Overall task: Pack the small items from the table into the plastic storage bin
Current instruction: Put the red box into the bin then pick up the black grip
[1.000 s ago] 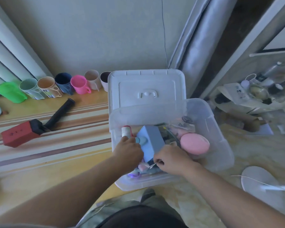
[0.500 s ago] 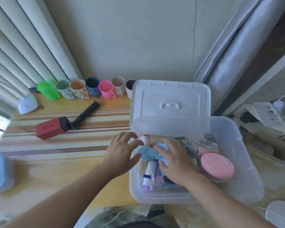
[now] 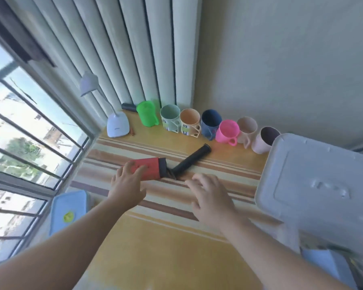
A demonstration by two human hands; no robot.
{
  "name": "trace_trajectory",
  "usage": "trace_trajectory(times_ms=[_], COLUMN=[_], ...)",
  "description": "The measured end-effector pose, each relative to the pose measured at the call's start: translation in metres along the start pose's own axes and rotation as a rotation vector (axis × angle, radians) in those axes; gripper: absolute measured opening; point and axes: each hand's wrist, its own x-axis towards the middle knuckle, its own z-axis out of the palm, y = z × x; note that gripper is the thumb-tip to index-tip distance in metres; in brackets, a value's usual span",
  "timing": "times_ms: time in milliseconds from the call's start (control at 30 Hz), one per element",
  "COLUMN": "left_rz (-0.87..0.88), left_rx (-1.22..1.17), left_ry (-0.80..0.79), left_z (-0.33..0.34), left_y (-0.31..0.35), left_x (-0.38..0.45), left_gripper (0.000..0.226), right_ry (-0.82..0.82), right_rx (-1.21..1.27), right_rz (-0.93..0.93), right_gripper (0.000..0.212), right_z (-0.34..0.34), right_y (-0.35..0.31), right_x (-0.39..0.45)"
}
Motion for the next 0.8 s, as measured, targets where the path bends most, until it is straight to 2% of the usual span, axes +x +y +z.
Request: trace_trajectory(times_ms=[133,267,367,433,533,633,733,800], left_rz=[-0.009,0.087,0.110,0.066,0.055,0.120,0.174,0.212], left_rx=[-0.004,-0.009,-0.076,-0.211,-0.412,-0.483,-0.560,-0.658], left_ry=[-0.080,-0.153,-0.109,-0.109,-0.103,-0.028,0.076,0.080], left_z=[0.010,0.030,0.046,0.049,0.044,0.028,0.007,-0.007], left_y=[-0.045,-0.056,-0.053,-0.053,-0.060,-0.065,-0.055,-0.035], left_x=[0.055,0.096,0.101,0.093,0.070,0.046,0.024,0.013], left_gripper=[0.099,0.110,0.096,0.083,0.077,0.076,0.079,0.087], right_ry=[-0.226,-0.318,-0.292,-0.300,-0.300,-0.230,-0.154,-0.063], right_rx=[-0.037,-0.039,-0.071,-0.091,-0.046,0.127,0.382,0.452], right_rz=[0.084,0.128,0.149,0.141,0.063,0.015,0.104,0.182], right_gripper=[0.067,0.082,0.090,0.091,0.076,0.067,0.066,0.060], right_z=[0.033,0.069,0.092,0.101,0.099,0.081,0.050,0.028], right_y=[-0.031,-0.037,-0.032,-0.028,-0.027,-0.031,-0.032,-0.026], right_x=[0.100,0.161,0.186,0.193,0.186,0.164,0.128,0.093])
